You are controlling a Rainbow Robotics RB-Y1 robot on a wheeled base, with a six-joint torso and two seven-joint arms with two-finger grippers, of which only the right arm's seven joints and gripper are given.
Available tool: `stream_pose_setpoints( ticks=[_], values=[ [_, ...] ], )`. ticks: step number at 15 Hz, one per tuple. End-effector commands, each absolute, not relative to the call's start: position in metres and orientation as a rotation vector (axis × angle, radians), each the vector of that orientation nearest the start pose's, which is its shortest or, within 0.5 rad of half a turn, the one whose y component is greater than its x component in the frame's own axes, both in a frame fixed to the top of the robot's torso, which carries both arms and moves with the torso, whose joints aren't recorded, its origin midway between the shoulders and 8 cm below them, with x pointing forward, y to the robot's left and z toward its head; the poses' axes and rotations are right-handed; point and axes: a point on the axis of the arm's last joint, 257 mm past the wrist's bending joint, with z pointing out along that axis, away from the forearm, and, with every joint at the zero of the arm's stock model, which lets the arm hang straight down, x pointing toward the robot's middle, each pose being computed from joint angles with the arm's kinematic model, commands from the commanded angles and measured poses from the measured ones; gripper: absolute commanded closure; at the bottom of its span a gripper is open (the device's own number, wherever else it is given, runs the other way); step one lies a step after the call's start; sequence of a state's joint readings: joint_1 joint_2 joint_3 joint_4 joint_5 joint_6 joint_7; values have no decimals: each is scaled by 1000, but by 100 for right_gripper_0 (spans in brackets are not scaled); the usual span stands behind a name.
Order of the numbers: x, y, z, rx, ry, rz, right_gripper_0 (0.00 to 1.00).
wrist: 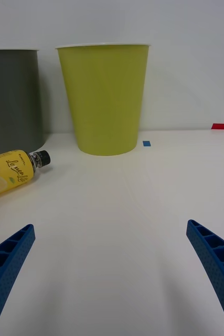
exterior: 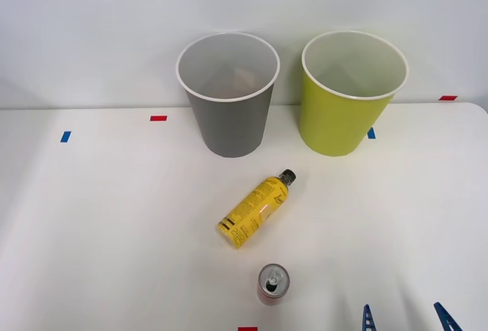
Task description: Put cans in the gray bin, plastic bottles in the light green bin
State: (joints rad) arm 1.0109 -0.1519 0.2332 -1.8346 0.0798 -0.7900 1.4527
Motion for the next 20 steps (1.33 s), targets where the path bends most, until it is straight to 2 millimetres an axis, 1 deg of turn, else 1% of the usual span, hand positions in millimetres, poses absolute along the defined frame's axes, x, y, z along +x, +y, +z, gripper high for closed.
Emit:
stream_pose_setpoints(
  ticks=[1, 20],
  values=[
    [217, -231, -273, -8, 1501, 26, 0],
    [217, -231, -273, -8, 1501, 26, 0]
  ],
)
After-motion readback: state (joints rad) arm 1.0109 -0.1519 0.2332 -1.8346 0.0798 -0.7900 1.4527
